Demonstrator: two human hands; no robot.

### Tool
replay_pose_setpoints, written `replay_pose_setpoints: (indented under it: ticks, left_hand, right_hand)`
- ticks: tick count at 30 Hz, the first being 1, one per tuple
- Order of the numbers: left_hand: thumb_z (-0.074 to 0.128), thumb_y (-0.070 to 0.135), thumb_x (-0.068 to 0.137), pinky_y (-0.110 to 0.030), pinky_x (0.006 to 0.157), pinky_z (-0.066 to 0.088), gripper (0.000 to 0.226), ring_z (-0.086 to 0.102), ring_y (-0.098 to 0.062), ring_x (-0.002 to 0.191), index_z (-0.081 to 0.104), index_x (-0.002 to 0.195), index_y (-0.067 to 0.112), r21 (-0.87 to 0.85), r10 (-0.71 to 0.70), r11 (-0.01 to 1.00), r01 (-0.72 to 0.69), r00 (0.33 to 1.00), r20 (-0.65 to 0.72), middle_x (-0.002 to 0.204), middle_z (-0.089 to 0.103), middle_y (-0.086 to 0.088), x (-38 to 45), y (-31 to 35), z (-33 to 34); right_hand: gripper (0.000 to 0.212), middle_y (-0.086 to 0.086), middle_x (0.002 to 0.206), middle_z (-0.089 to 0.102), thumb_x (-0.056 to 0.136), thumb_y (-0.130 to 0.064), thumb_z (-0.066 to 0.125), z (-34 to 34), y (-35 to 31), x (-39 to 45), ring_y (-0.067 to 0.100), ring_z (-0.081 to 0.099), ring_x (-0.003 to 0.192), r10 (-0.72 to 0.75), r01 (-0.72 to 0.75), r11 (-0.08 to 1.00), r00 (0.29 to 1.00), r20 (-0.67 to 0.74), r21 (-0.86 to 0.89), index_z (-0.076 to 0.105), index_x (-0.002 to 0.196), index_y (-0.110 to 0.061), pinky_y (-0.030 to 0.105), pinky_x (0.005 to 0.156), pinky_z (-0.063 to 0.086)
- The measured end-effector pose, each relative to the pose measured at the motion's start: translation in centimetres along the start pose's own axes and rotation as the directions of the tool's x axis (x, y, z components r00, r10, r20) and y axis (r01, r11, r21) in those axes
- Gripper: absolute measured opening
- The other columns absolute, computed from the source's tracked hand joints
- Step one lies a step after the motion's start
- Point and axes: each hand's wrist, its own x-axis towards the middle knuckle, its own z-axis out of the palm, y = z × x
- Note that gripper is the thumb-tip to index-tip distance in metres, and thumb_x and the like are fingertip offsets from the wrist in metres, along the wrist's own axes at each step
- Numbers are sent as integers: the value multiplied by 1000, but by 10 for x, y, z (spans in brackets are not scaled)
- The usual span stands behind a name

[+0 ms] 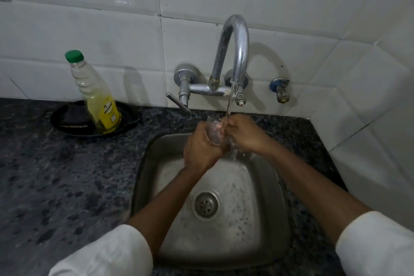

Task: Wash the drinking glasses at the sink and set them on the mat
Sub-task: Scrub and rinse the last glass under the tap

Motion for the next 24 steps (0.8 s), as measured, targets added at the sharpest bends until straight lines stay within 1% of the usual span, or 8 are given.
replay_pose_setpoints:
  ticks: [2, 4, 6, 11, 13, 16, 22, 24]
  left_hand:
    - [86, 22, 65, -38, 81, 58, 59, 68, -24, 102, 58, 117, 23, -244, -8, 966, 83, 956, 293, 107, 70, 2, 5, -2, -12]
    - [76, 7, 72, -44, 83, 57, 54, 65, -33, 113, 60, 123, 14, -441, 27, 823, 357, 753, 658, 117, 69, -8, 10, -7, -33]
    - [67, 2, 76, -47, 80, 56, 41, 68, -32, 102, 63, 116, 7, -434, 10, 732, 526, 628, 778, 111, 68, -15, 14, -15, -38]
    - [87, 22, 63, -32, 76, 55, 50, 67, -11, 92, 62, 106, 27, -53, -31, 998, 42, 981, 190, 102, 69, 7, 11, -2, -5]
    - [87, 15, 66, -32, 78, 55, 52, 67, -16, 101, 62, 111, 25, -174, -21, 980, 92, 927, 373, 107, 70, 4, 10, -1, -13]
    - [75, 1, 70, -44, 74, 59, 50, 68, -30, 104, 63, 118, 14, -366, -18, 834, 412, 685, 728, 109, 71, -8, 13, -17, -35]
    - [86, 10, 65, -33, 67, 60, 53, 65, -10, 80, 58, 109, 19, -196, -107, 973, 125, 989, 99, 94, 66, 4, -3, -1, 1]
    - [86, 10, 67, -29, 62, 61, 55, 67, -15, 78, 56, 112, 18, -209, -107, 964, 162, 962, 250, 97, 66, 1, 1, -2, -5]
  right_hand:
    - [35, -7, 64, 66, 96, -19, 55, -1, 2, -1, 3, 64, 63, -33, 32, 995, 999, 11, 97, 65, 62, -20, 22, 64, 48]
    - [32, -4, 67, 70, 96, -21, 55, -5, 1, -5, 7, 66, 64, -109, 99, 987, 992, 70, 128, 69, 68, -14, 25, 67, 50]
    - [32, 1, 70, 70, 98, -17, 52, -6, 0, -7, 11, 67, 65, -132, 126, 990, 986, 103, 62, 69, 71, -9, 27, 66, 50]
    - [47, -13, 54, 53, 95, -9, 51, -5, 1, -1, -4, 51, 48, -34, 35, 991, 999, 12, -127, 51, 52, -25, 14, 52, 35]
    - [39, -8, 63, 63, 97, -16, 53, -7, 2, -1, -1, 58, 58, -47, 50, 995, 998, 43, -84, 61, 59, -22, 14, 60, 43]
    - [30, 0, 77, 73, 98, -21, 53, -10, 2, -6, 13, 70, 75, -107, 111, 994, 988, 115, -25, 72, 77, -11, 29, 77, 53]
    - [22, 11, 95, 74, 91, -5, 53, 0, -2, 5, 22, 68, 86, -53, 50, 975, 999, -7, -215, 75, 85, -3, 32, 79, 52]
    - [20, 6, 96, 75, 90, -4, 56, -4, -1, 4, 16, 69, 87, -31, 31, 994, 1000, 7, -103, 76, 87, -5, 29, 81, 52]
